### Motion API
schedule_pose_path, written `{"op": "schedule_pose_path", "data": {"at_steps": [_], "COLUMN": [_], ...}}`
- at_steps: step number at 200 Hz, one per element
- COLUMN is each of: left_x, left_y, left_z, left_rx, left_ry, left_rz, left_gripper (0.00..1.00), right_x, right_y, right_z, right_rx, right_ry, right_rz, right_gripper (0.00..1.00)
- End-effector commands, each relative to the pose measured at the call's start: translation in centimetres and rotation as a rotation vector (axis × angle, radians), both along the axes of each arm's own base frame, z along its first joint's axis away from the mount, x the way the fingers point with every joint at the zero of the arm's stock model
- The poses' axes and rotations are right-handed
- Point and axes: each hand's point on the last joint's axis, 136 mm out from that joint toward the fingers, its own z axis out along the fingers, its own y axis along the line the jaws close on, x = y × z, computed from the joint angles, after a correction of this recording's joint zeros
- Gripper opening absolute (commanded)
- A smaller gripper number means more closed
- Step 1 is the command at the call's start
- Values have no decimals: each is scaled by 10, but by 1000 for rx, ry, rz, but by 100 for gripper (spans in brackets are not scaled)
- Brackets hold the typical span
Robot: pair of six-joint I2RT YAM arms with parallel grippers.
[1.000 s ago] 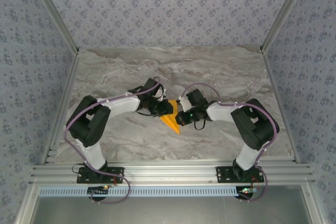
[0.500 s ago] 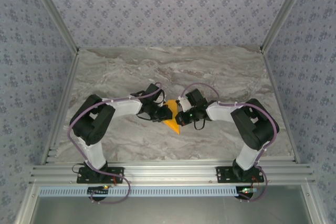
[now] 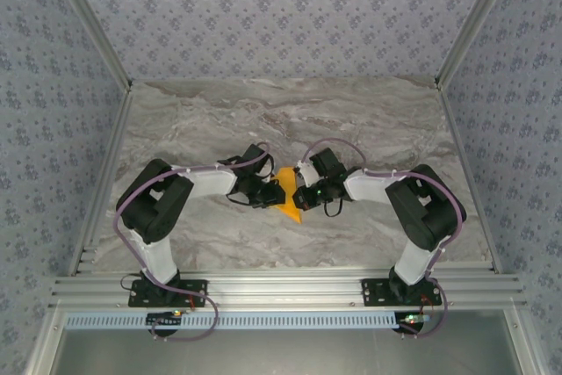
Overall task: Fold a paper plane with a square sheet of paper (fold left side to right side)
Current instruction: Third fold the triangle at the center of the table.
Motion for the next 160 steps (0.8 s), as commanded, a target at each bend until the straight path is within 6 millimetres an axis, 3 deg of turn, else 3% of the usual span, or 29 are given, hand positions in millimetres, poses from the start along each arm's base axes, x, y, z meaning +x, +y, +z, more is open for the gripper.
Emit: {"op": "schedule_pose_path", "data": {"at_steps": [1, 30, 51, 69, 95, 131, 160], "left_x": [-9, -12, -13, -12, -12, -11, -11], "left_y": [16, 20, 20, 19, 19, 19, 19], "left_z": [-15, -20, -22, -21, -20, -19, -19], "left_rx": [80, 90, 91, 87, 86, 86, 87], "left_ry": [20, 28, 29, 25, 24, 24, 24], "left_rz": [25, 34, 35, 36, 35, 36, 35], "left_gripper": [15, 15, 15, 15, 15, 14, 15], "right_x": [-3, 13, 15, 4, -22, -55, -62], "right_y": [-11, -17, -21, -18, -3, 19, 20], "right_z": [-8, 18, 34, 47, 59, 52, 35], "right_rx": [-49, -2, 32, 72, 185, 234, 193], "right_ry": [55, 29, 24, 50, 174, 329, 366], "right_rz": [-22, -64, -75, -50, 24, 113, 119], "right_gripper": [12, 21, 28, 32, 30, 26, 25]}}
